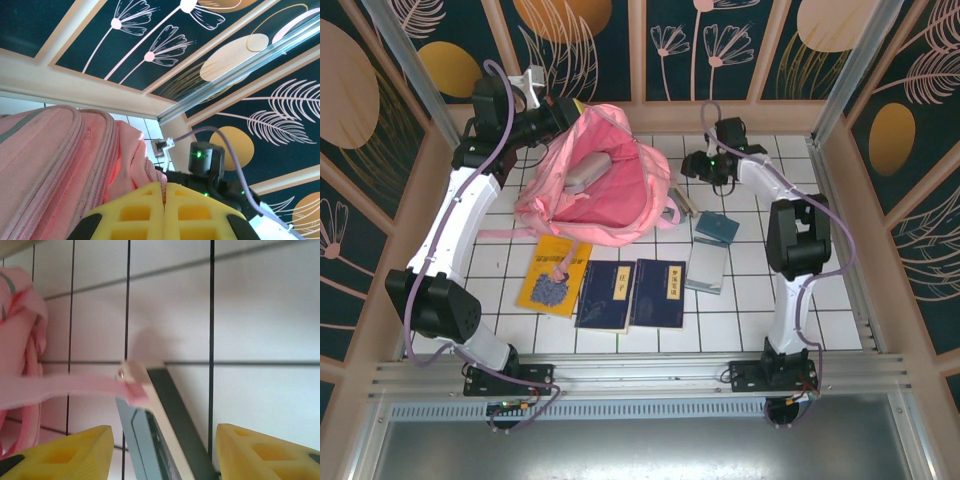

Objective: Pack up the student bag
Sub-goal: Rotate the personal item at the top-center of the table, then pick up the personal item from the top-center of the table.

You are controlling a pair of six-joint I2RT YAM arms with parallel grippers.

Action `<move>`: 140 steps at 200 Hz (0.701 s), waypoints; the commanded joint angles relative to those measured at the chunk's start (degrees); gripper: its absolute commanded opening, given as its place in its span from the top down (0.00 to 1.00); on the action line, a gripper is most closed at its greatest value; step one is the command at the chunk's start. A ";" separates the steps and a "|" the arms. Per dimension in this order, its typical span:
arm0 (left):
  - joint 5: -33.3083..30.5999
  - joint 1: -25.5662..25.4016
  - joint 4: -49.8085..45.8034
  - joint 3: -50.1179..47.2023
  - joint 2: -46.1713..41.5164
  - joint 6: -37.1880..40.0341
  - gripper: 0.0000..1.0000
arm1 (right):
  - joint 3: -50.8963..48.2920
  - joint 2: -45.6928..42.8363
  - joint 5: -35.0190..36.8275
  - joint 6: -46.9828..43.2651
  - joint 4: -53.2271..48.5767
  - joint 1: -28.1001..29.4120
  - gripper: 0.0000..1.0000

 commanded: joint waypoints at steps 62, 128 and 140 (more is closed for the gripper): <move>0.11 0.68 5.85 0.65 -3.14 0.20 1.00 | 5.59 5.70 -1.42 -11.97 -12.04 0.65 0.49; 0.36 0.68 6.29 -0.13 -3.56 0.07 1.00 | 4.55 10.66 -2.21 -11.67 -12.14 2.88 0.52; 0.37 0.68 6.29 -0.31 -3.57 0.04 1.00 | 4.66 11.27 -1.99 -11.82 -12.29 3.42 0.53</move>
